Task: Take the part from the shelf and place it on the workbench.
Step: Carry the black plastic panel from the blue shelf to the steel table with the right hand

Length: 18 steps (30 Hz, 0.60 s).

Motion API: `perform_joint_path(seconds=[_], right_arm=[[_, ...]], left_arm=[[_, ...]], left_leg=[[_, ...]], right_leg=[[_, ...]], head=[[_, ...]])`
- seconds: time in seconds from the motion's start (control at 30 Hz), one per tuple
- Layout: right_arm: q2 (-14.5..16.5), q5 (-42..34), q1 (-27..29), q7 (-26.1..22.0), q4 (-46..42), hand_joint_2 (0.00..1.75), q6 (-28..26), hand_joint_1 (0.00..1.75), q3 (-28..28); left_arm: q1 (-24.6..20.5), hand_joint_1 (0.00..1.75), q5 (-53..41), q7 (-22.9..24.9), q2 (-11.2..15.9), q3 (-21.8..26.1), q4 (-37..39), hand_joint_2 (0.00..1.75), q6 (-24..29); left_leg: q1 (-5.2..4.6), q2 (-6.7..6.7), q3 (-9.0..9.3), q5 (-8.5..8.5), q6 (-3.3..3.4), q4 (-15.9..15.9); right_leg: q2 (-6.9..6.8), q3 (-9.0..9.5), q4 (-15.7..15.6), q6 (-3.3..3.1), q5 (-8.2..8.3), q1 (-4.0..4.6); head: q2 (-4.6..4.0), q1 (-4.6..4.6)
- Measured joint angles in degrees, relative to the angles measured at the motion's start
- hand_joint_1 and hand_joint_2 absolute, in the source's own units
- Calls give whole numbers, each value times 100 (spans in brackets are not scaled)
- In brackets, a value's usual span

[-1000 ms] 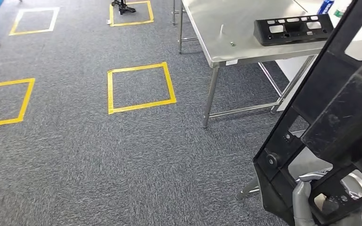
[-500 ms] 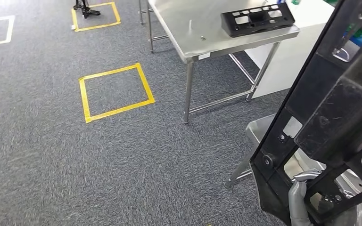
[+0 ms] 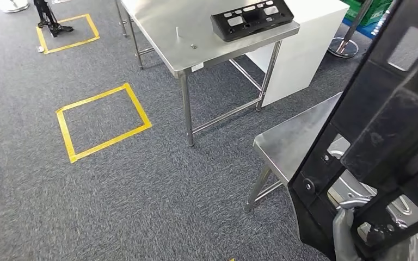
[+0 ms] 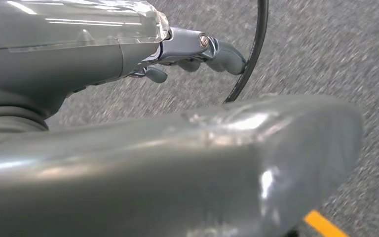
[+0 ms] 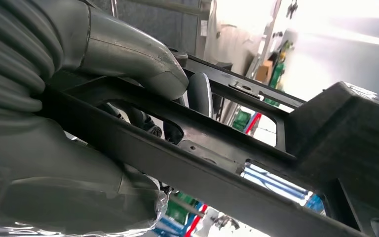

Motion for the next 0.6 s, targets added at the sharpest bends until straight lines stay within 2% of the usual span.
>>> perform_joint_path(seconds=[0.03, 0.1, 0.13, 0.17, 0.23, 0.27, 0.3, 0.33, 0.37, 0.4, 0.47, 0.5, 0.53, 0.57, 0.6], right_arm=[[-1, 1, 0, 0, 1, 175, -1, 175, 1], [-2, 1, 7, 1, 0, 175, -3, 175, 3], [-2, 2, 13, 1, -1, 175, -8, 175, 3], [-5, 2, 13, 2, -2, 175, -14, 175, 3], [-19, 2, 8, 10, -3, 175, -25, 175, 3], [-29, 2, 7, 16, -2, 175, -28, 175, 3], [-38, 2, 9, 23, 0, 175, -30, 175, 3], [-45, 2, 12, 28, 1, 175, -31, 175, 3], [-49, 2, 13, 31, 2, 175, -31, 175, 3], [-51, 2, 13, 33, 2, 175, -31, 175, 3], [-54, 2, 11, 36, -1, 175, -36, 175, 4], [-57, 7, 10, 42, -2, 175, -46, 175, 9], [-61, 12, 11, 53, -3, 175, -62, 175, 17], [-66, 18, 15, 68, -4, 175, -81, 175, 27], [-72, 22, 19, 84, -6, 175, -100, 175, 37]], left_arm=[[1, 0, 0, 1, 1, 1, 1, 0, 1], [0, 0, 0, 2, 1, -3, 1, 0, 2], [0, 0, 0, 2, -1, -9, 1, 0, 4], [2, 0, 0, 2, -2, -19, 1, 0, 9], [11, 0, 1, 9, -4, -32, 1, 0, 31], [16, 0, 1, 16, -4, -34, 1, 0, 42], [19, 0, 2, 22, -3, -35, 1, 0, 50], [20, 0, 2, 28, -3, -36, 1, 0, 53], [20, 0, 2, 31, -3, -38, 1, 0, 55], [19, 0, 2, 32, -3, -39, 1, 0, 55], [19, 0, 1, 34, -4, -46, 1, 0, 55], [18, 0, -4, 33, -4, -50, 1, 0, 43], [17, 0, -9, 29, -4, -55, 1, 0, 22], [13, 0, -20, 22, -3, -60, 1, 0, -2], [7, 0, -32, 11, -2, -66, 1, 0, -24]], left_leg=[[-6, -61, 21, -22, 21, -50], [-19, 45, 39, 0, 87, -92], [-15, 108, 54, 17, 126, -122], [-5, 183, 65, 34, 163, -156], [-4, 334, 78, 43, 206, -194], [-11, 417, 79, 36, 218, -196], [-18, 497, 81, 24, 221, -195], [-24, 575, 89, 9, 221, -194], [-28, 645, 106, -9, 216, -194], [-32, 709, 133, -29, 207, -195], [-49, 814, 187, -76, 172, -196], [-58, 860, 208, -97, 146, -196], [-65, 908, 222, -116, 119, -198], [-74, 963, 246, -130, 91, -204], [-75, 1013, 267, -147, 64, -209]], right_leg=[[53, -27, 13, 34, -1, -6], [136, -66, 18, 102, 8, -34], [66, -96, 68, 131, -24, -36], [-66, -166, 204, 156, -110, -29], [-397, -475, 802, 197, -426, -20], [-477, -669, 1160, 215, -576, -27], [-513, -816, 1428, 227, -649, -36], [-532, -871, 1515, 232, -616, -42], [-552, -812, 1388, 226, -482, -43], [-595, -649, 1077, 209, -282, -36], [-827, -269, 349, 134, 15, 17], [-918, -152, 121, 90, 72, 51], [-967, -113, 23, 51, 69, 81], [-931, -118, 9, 23, 62, 101], [-850, -114, -17, -8, 79, 80]], head=[[1, -3], [1, -5], [1, 1], [1, 25], [0, 62], [0, 72], [0, 71], [0, 73], [0, 72], [0, 73], [0, 73], [0, 72], [0, 70], [0, 69], [1, 67]])
